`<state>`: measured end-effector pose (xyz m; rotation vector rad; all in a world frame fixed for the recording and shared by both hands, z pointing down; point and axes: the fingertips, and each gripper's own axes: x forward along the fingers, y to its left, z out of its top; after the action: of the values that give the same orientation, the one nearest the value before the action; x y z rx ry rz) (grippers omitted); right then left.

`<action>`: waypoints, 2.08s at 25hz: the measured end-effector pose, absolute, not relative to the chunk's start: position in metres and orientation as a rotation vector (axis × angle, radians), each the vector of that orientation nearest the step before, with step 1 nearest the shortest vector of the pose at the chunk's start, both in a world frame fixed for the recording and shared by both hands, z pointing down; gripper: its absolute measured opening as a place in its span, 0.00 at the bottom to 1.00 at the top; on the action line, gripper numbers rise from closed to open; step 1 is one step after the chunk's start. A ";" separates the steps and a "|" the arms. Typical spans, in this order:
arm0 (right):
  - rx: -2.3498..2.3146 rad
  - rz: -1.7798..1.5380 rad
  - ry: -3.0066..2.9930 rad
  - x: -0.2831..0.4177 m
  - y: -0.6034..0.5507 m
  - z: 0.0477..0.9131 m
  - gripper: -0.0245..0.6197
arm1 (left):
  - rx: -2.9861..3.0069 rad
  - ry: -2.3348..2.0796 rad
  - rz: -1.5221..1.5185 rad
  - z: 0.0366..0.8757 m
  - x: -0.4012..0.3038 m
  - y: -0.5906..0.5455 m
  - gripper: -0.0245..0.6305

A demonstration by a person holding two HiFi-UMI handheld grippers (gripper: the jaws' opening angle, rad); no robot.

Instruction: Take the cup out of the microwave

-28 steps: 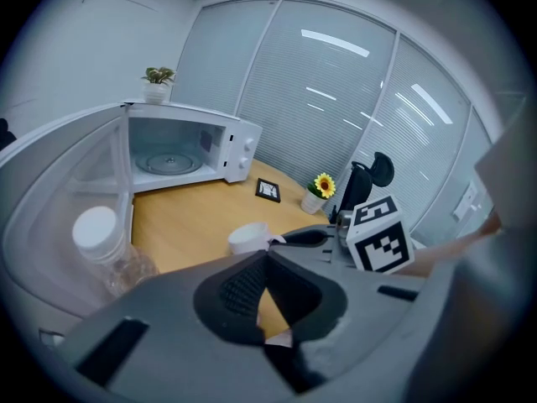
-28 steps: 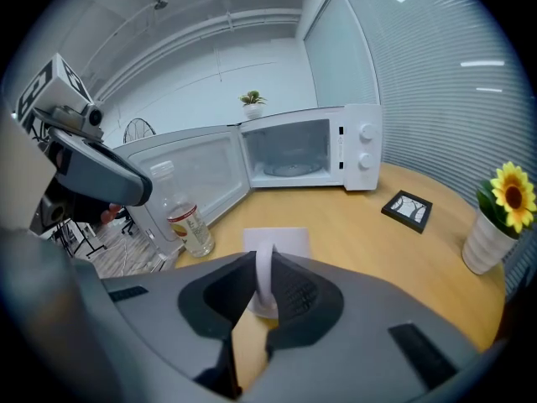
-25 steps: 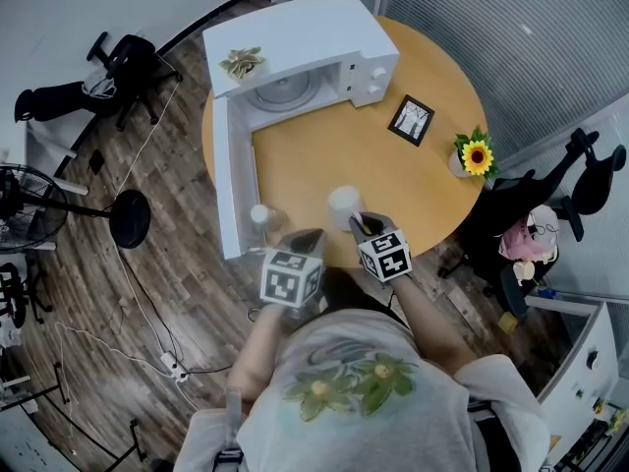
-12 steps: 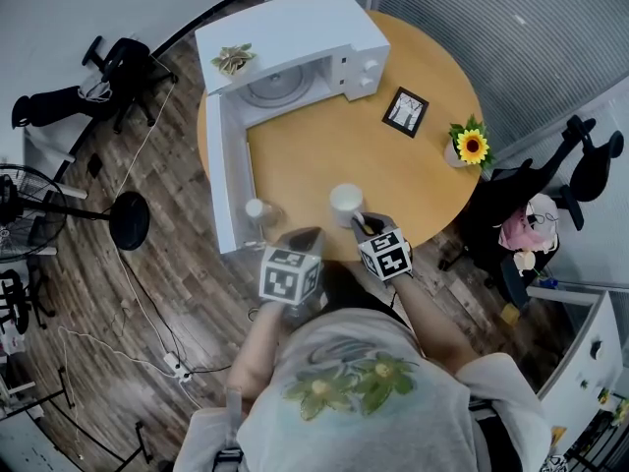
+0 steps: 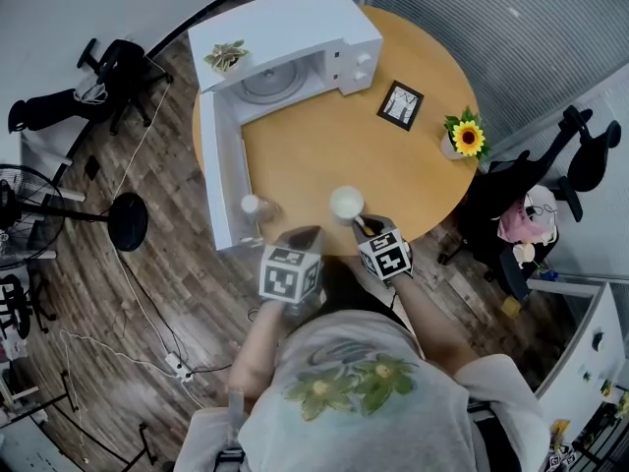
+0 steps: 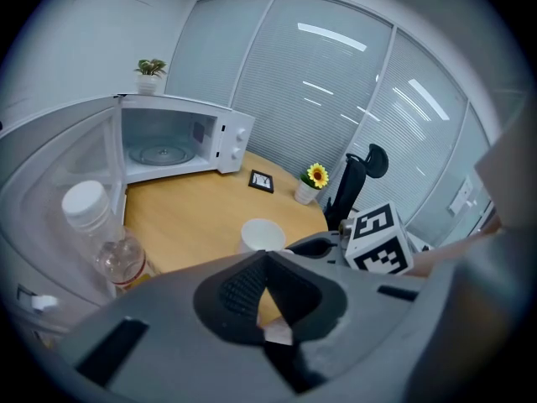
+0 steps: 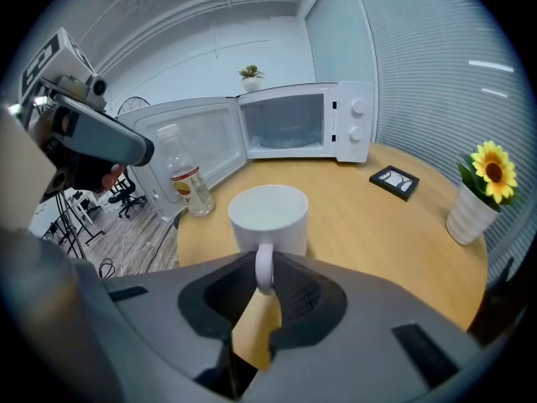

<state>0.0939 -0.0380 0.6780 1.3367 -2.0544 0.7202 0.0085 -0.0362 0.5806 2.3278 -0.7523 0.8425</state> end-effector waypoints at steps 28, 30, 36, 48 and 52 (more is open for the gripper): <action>1.362 0.798 -2.121 0.099 -0.015 0.648 0.25 | 2.330 -0.778 0.776 0.584 0.021 -0.018 0.04; 1.397 0.797 -2.144 0.100 -0.010 0.635 0.25 | 2.333 -0.783 0.750 0.580 0.022 -0.017 0.04; 1.446 0.725 -2.206 0.092 0.001 0.593 0.24 | 2.375 -0.803 0.693 0.568 0.024 -0.014 0.04; 1.564 0.644 -2.282 0.077 0.016 0.531 0.06 | 2.472 -0.815 0.611 0.543 0.034 0.000 0.04; 1.569 0.594 -2.284 0.076 0.022 0.521 0.06 | 2.484 -0.821 0.575 0.536 0.034 0.006 0.04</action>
<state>0.0756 0.0223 0.5208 1.5687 -2.2845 0.5942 0.0344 0.0058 0.5357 2.4836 -0.8208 0.5753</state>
